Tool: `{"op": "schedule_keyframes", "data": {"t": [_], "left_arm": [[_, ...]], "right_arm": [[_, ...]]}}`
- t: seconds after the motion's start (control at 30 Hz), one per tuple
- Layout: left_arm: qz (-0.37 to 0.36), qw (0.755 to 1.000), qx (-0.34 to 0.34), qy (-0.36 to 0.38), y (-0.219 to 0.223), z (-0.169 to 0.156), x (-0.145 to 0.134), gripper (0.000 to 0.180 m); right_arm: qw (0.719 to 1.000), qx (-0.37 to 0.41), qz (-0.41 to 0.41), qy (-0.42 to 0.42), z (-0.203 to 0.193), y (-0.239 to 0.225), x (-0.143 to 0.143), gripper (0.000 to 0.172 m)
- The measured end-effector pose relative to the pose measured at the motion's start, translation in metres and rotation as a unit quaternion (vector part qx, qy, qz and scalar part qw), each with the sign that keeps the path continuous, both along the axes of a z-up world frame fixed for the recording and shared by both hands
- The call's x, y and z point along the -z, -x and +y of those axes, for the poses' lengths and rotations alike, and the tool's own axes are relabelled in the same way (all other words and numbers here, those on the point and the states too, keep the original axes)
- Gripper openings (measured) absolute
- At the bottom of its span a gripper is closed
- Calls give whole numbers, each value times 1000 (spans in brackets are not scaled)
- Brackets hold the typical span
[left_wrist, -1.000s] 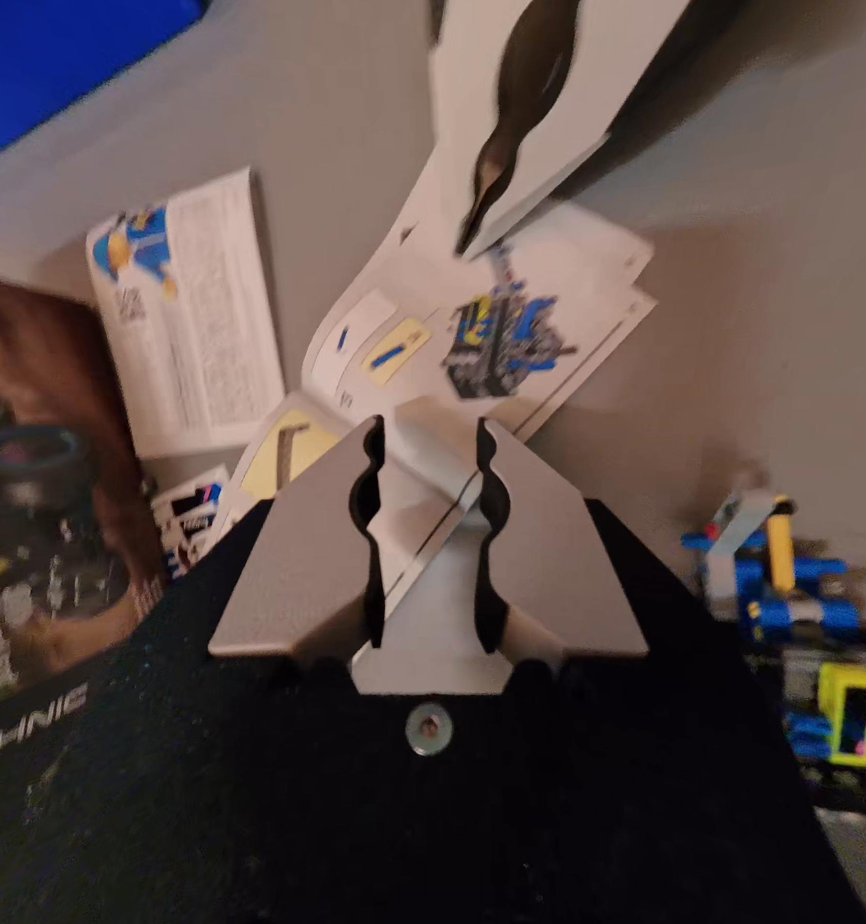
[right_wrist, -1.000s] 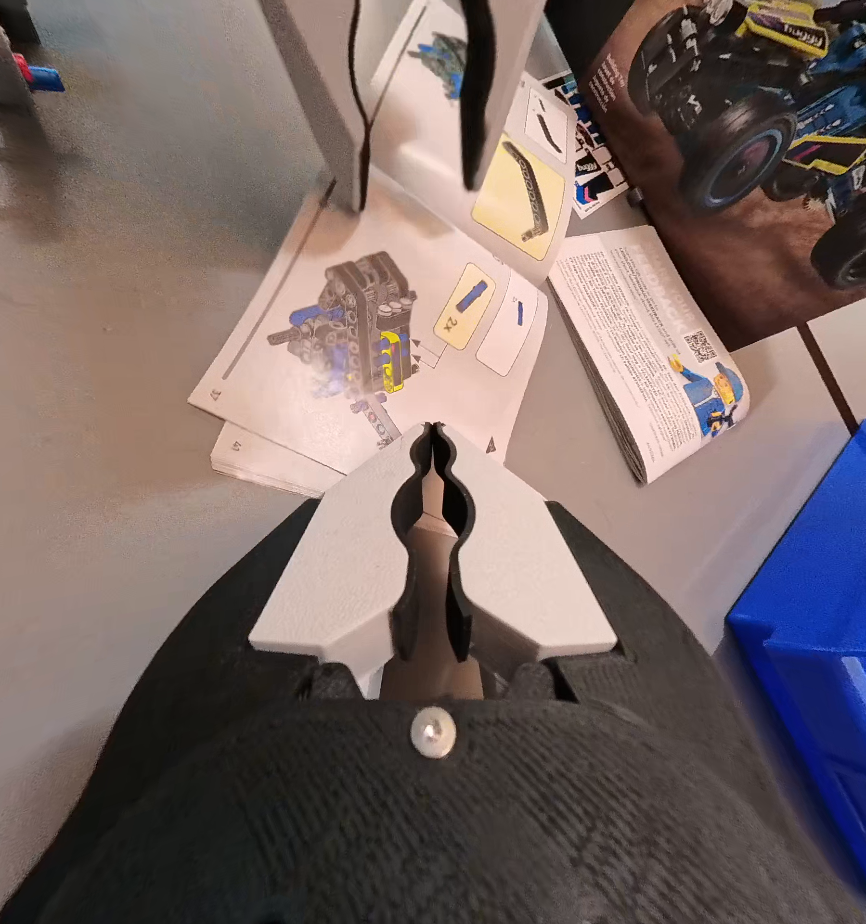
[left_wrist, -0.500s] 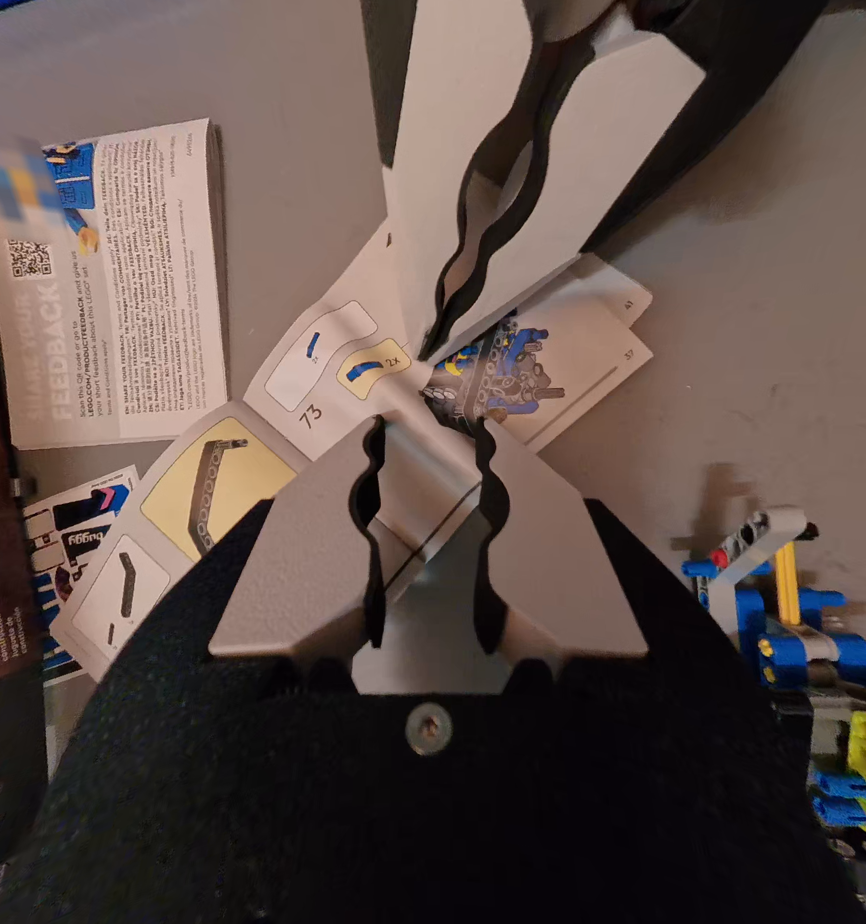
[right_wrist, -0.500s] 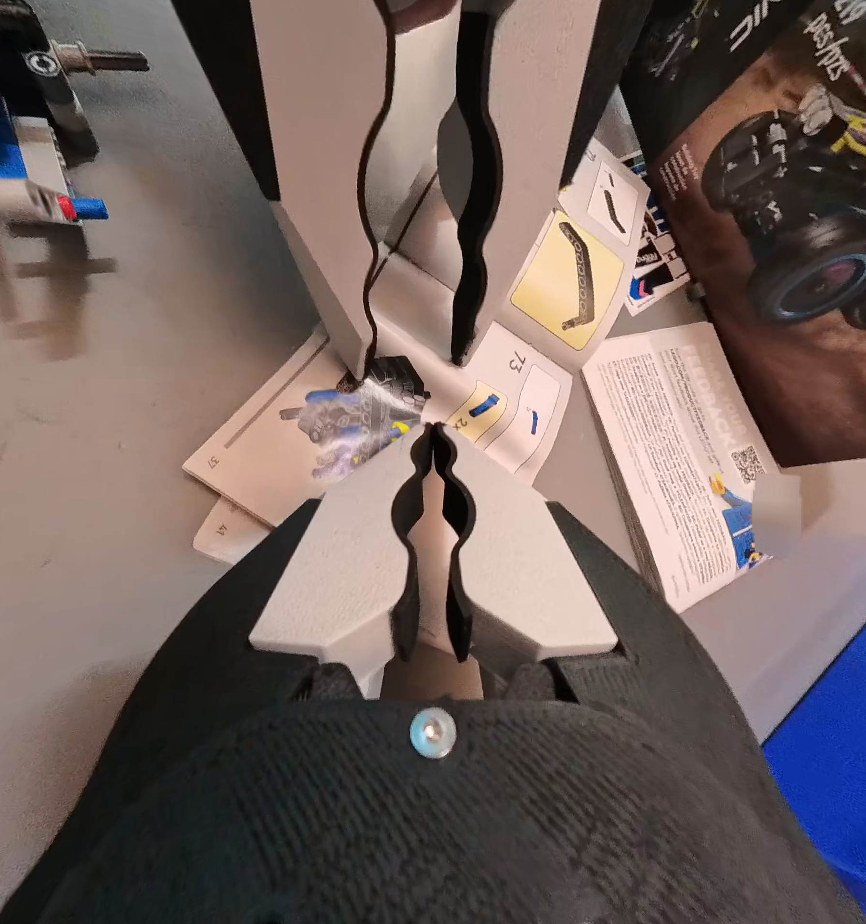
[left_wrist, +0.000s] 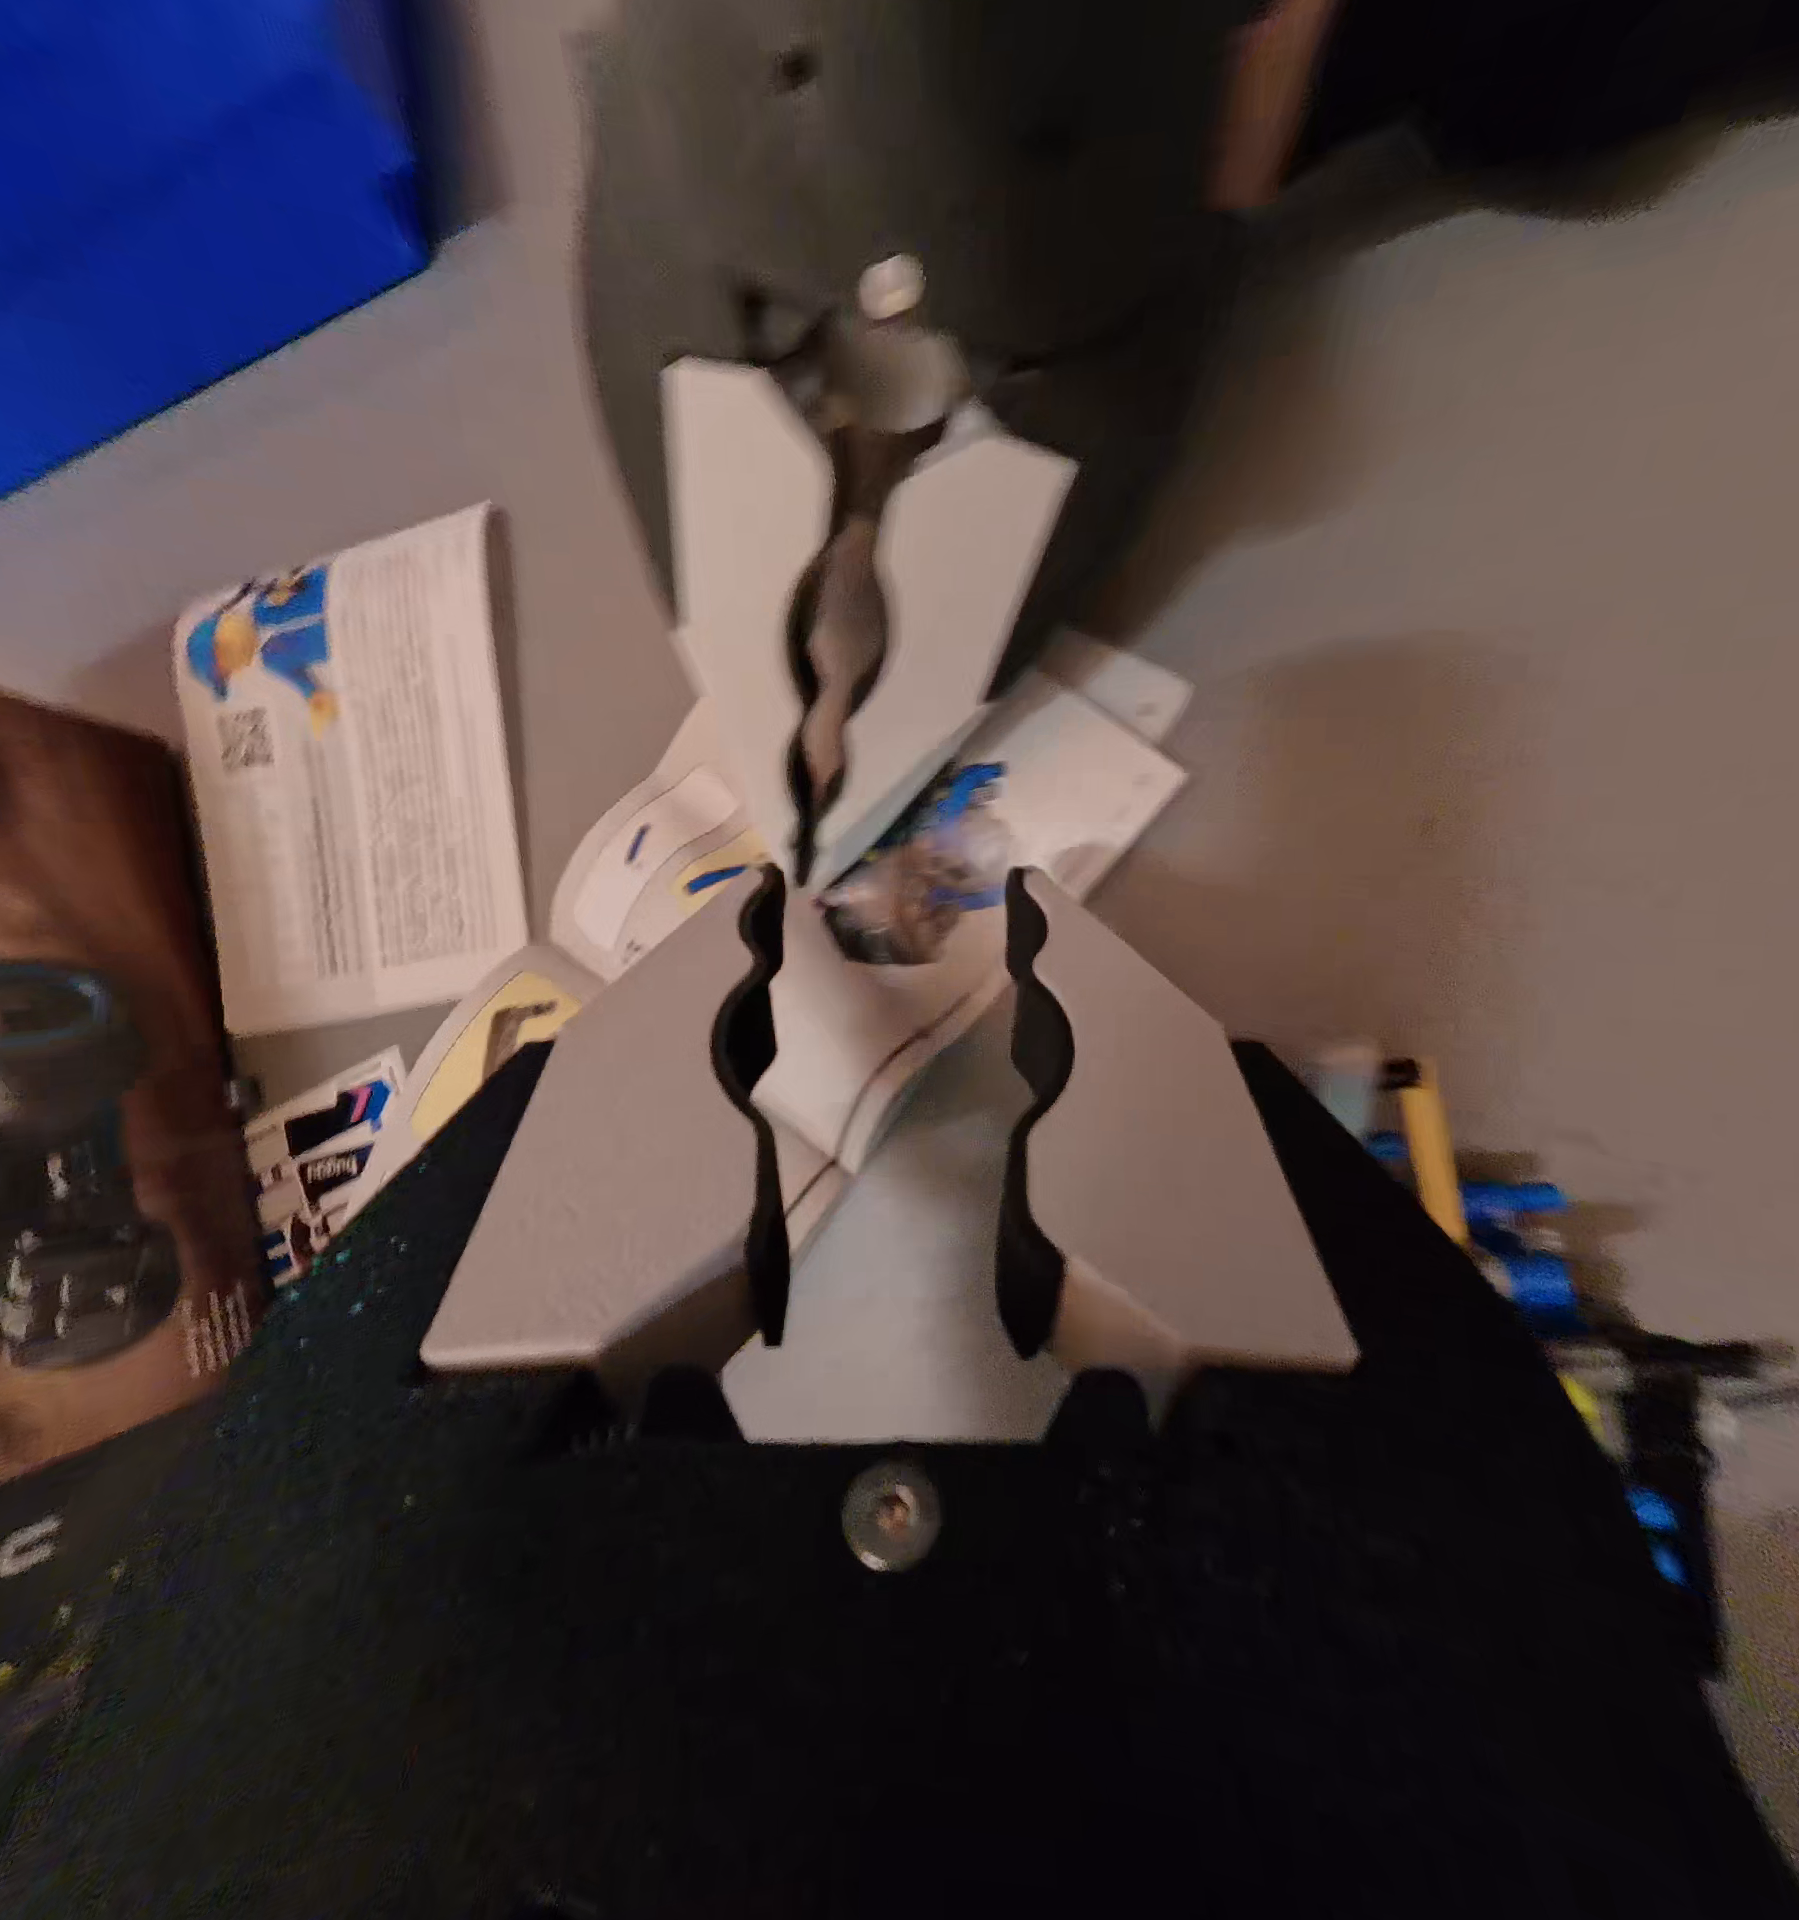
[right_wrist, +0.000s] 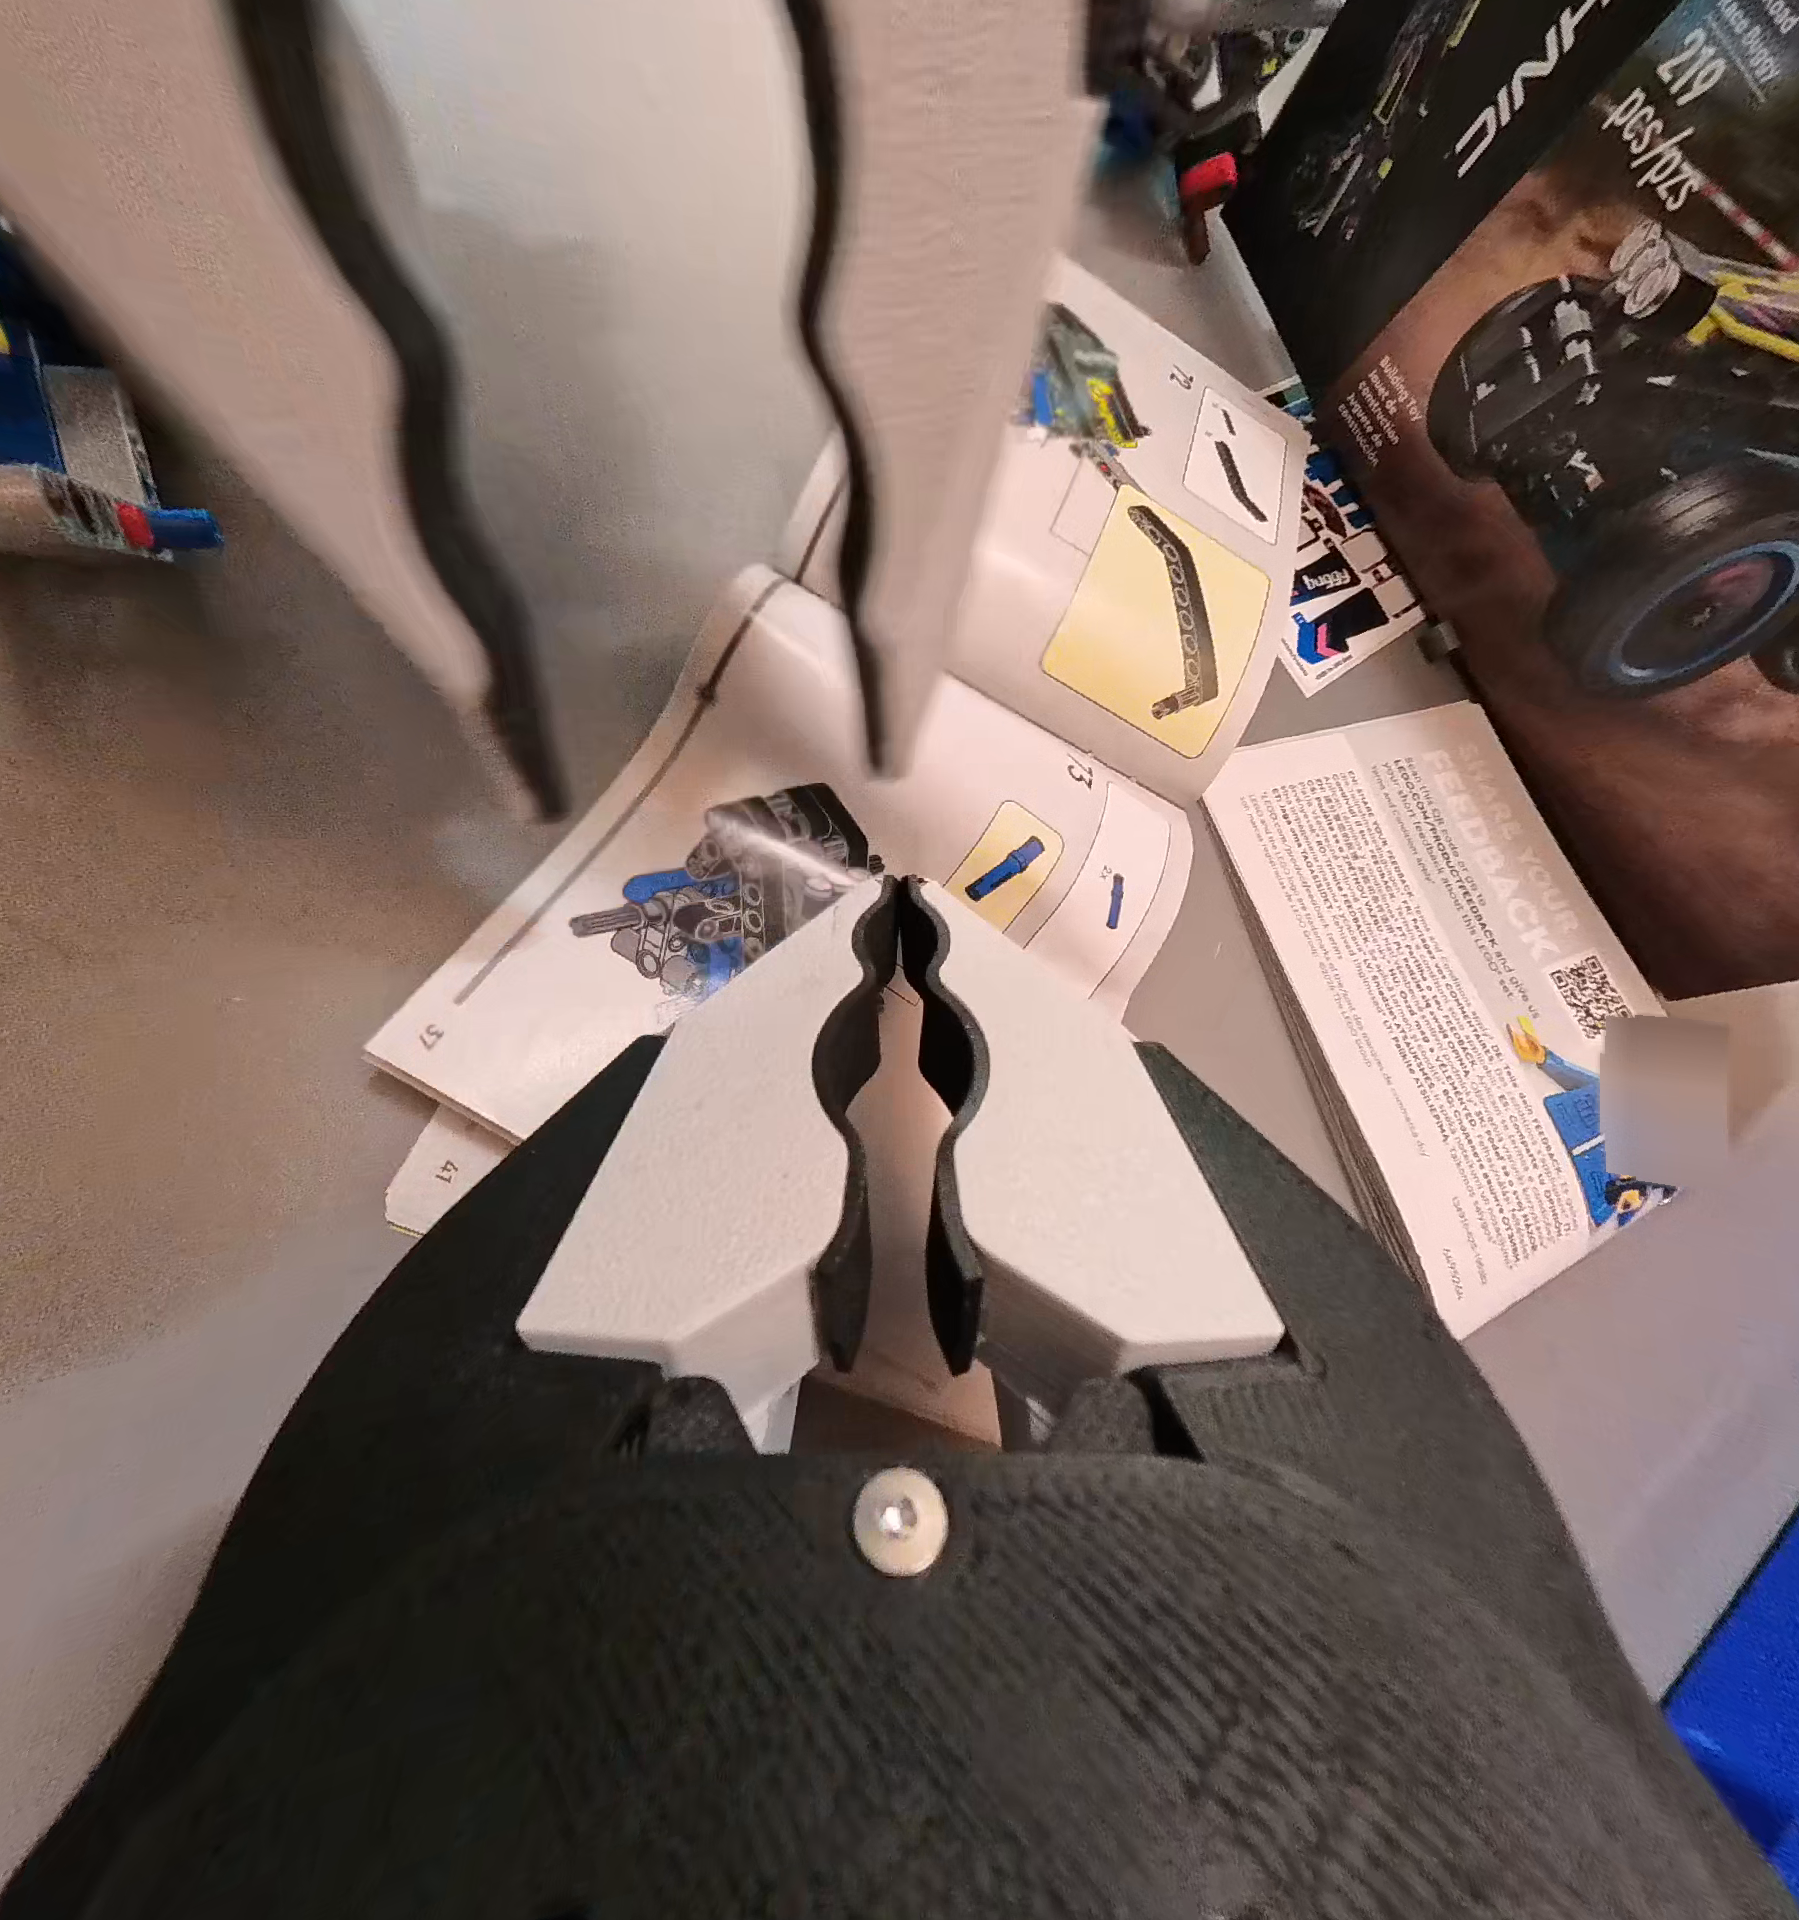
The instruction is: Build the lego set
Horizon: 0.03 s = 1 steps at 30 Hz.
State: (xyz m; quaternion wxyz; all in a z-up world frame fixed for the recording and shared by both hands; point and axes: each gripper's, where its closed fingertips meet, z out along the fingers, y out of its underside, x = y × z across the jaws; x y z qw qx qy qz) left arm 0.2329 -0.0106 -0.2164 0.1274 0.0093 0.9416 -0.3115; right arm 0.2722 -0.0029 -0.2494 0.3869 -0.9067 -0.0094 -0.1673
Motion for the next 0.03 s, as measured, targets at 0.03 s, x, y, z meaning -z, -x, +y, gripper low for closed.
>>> {"op": "schedule_keyframes", "data": {"t": [0.03], "left_arm": [[-2,1000,26,-18,11,-3,2,36]], "right_arm": [[1000,-1,0,0,0,0,0,0]]}}
